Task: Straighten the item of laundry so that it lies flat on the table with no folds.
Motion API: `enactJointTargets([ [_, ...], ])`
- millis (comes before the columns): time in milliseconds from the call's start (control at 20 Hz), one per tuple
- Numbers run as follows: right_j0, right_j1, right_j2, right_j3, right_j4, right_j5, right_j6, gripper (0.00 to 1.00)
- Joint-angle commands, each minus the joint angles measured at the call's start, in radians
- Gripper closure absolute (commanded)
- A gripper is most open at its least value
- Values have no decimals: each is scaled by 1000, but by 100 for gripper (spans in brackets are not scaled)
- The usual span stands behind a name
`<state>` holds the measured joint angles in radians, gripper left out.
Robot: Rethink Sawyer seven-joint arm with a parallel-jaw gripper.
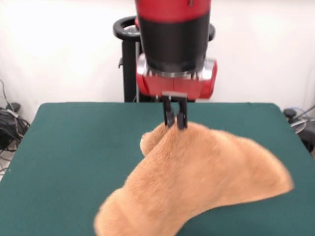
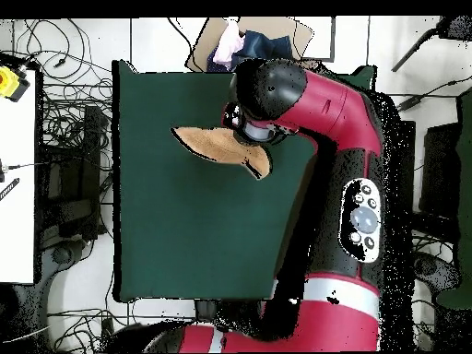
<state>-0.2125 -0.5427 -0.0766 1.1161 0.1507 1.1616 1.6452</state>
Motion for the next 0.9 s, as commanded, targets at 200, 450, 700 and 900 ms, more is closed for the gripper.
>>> enactJointTargets([
  [200, 16, -73, -29, 194, 53, 22, 292, 100],
  [450, 17, -70, -19, 226, 61, -10, 280, 100],
  [700, 15, -42, 6, 256, 84, -78, 282, 100],
  [900, 35, -43, -4, 299, 89, -167, 302, 100],
])
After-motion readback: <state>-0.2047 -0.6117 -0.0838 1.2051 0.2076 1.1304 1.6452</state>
